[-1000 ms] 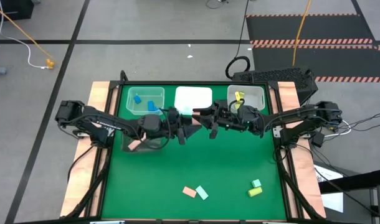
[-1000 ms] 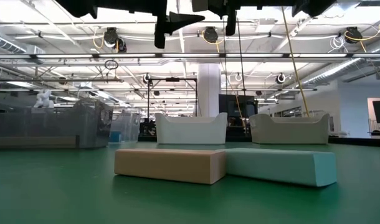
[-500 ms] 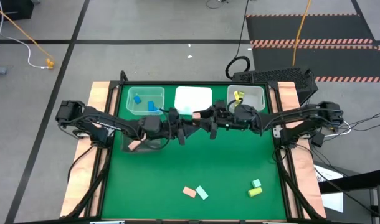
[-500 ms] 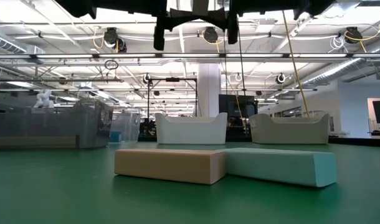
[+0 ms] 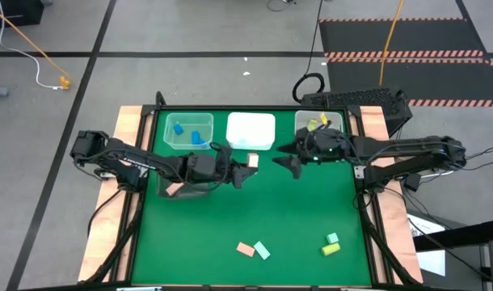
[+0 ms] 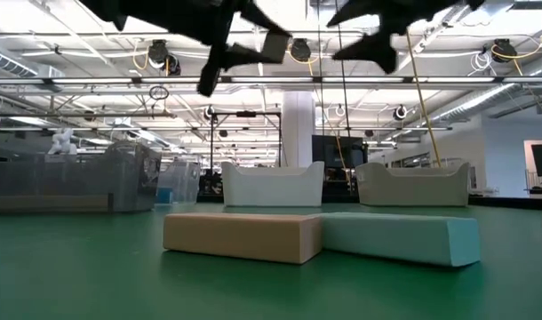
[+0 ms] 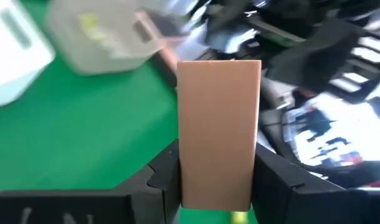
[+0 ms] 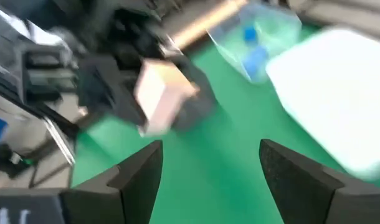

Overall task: Sort & place blocks by color
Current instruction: Put the light brown block into the black bin, then put the light blue block into the white bin

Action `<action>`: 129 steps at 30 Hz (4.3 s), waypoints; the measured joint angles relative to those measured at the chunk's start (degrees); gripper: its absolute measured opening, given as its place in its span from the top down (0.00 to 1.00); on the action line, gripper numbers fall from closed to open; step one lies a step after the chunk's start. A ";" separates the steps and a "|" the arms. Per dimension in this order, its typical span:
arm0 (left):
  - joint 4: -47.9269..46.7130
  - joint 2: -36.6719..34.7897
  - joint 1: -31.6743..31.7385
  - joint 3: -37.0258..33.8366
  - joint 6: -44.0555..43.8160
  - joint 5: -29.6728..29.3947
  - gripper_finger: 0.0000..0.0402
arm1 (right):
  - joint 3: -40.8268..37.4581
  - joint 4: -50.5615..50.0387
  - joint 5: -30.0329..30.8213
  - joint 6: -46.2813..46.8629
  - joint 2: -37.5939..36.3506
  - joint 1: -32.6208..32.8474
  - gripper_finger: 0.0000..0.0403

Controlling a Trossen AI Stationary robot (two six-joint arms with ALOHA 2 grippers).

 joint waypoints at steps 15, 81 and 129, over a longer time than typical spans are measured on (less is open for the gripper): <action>-59.29 -13.90 -3.62 -0.13 -18.72 0.79 0.66 | -3.49 -35.12 -4.48 21.92 -8.19 2.35 0.37; -81.49 -8.19 -4.37 -0.81 -32.85 1.82 0.38 | -14.51 -29.69 -26.77 69.96 6.96 36.57 0.37; -77.21 -10.90 -4.63 0.09 -33.32 10.61 0.39 | -14.56 -23.95 -25.44 51.05 12.19 36.48 0.60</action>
